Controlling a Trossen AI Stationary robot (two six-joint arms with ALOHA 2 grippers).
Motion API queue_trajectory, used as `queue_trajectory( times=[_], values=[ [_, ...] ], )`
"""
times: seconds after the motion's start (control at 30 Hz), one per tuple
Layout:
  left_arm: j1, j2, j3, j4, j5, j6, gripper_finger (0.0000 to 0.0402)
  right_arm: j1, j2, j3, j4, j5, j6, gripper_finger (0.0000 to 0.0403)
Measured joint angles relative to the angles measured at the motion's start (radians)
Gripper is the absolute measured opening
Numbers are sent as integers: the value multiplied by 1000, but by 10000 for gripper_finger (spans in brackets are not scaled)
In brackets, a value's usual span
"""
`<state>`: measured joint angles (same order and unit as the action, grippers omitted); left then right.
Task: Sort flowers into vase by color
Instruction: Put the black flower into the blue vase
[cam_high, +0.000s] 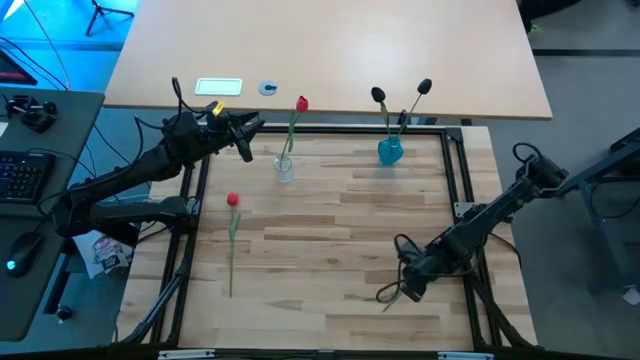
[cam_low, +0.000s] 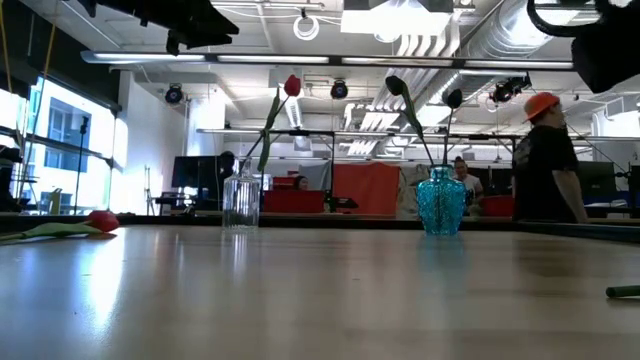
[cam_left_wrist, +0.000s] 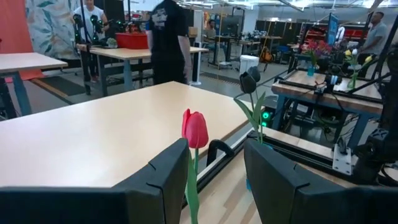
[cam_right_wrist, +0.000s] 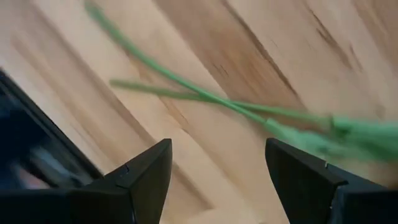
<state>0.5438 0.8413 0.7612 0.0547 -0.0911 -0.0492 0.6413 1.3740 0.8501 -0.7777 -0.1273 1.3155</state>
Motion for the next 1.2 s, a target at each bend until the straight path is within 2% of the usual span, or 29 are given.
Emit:
queue_trajectory(
  times=[0.17, 0.33, 0.47, 0.67, 0.9, 1.07, 1.2],
  values=[
    [-1, 0, 0, 0, 0, 1, 145, 19, 68, -1, 0, -16, -368, 252],
    [-1, 0, 0, 0, 0, -1, 145, 50, 125, -1, -21, -61, -542, 252],
    [-1, 0, 0, -1, -1, -4, 145, 69, 138, -1, -56, -40, -591, 252],
    [-1, 0, 0, 0, 0, -103, 145, 77, 141, -2, -65, 82, -618, 246],
    [-22, 0, 0, 77, 125, -226, 145, 107, 174, -2, -62, 90, -617, 189],
    [-121, 0, 0, 109, 137, -122, 145, 119, 202, -2, -35, 97, -617, 156],
    [-213, 11, 0, 115, 80, -80, 145, 119, 223, -2, -26, 98, -617, 144]
  ],
)
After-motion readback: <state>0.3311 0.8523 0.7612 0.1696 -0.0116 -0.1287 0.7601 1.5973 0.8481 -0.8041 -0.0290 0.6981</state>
